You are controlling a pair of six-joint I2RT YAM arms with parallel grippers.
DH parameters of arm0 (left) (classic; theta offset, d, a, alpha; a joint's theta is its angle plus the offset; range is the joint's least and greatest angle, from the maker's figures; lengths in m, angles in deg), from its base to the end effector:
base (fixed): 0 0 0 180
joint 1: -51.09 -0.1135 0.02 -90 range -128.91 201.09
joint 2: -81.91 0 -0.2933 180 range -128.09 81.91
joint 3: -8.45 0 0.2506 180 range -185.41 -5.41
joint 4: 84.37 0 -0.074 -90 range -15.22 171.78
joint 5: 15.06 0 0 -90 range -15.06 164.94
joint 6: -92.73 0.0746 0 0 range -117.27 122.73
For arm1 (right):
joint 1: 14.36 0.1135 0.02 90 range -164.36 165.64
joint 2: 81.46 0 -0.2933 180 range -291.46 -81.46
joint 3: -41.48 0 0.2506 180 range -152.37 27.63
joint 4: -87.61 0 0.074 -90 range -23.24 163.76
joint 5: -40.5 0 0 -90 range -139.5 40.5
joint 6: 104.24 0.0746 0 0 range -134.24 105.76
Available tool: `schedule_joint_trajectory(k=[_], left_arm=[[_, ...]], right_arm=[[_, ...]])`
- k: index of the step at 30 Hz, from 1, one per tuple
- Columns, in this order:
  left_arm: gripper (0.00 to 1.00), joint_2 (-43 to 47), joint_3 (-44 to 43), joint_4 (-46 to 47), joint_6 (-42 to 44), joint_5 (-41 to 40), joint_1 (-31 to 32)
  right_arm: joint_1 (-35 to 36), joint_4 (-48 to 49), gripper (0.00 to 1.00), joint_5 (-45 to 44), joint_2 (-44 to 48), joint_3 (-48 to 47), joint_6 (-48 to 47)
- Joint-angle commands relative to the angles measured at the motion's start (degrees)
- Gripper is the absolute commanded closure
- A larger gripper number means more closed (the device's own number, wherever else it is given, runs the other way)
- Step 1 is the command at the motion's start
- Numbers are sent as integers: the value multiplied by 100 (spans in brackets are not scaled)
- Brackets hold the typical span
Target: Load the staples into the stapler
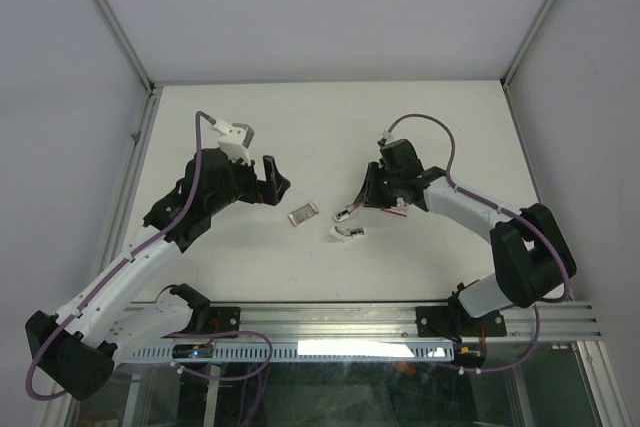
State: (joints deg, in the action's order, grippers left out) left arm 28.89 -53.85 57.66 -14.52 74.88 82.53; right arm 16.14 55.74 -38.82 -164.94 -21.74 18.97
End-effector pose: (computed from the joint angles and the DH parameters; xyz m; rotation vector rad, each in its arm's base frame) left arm 0.1888 -0.1153 0.3169 0.2603 2.0970 -0.5153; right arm 0.2620 0.1704 0.2018 -0.0218 2.5950 0.6756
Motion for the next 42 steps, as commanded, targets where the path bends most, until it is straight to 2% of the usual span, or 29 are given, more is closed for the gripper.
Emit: schedule_joint_trajectory(k=[1,17,19,29,36,38,42], left_arm=[[1,120,33,179,182,-144,-15],[1,-45,21,178,250,-118,-15],[1,-59,14,179,259,-130,-20],[1,-36,26,179,260,-225,-24],[1,53,32,179,250,-471,-48],[1,86,57,175,157,-462,-261],[1,-70,147,301,-162,660,-1360]], right_arm=[[-35,284,84,-238,-206,-416,134],[-243,0,82,-461,-628,-611,107],[-255,-22,78,-477,-641,-625,98],[-363,-358,44,-740,-528,-839,-105],[-302,-731,40,-1072,-95,-1122,-346],[-63,-872,40,-1340,68,-1334,-433],[662,-1239,45,-1789,-153,-1984,-543]])
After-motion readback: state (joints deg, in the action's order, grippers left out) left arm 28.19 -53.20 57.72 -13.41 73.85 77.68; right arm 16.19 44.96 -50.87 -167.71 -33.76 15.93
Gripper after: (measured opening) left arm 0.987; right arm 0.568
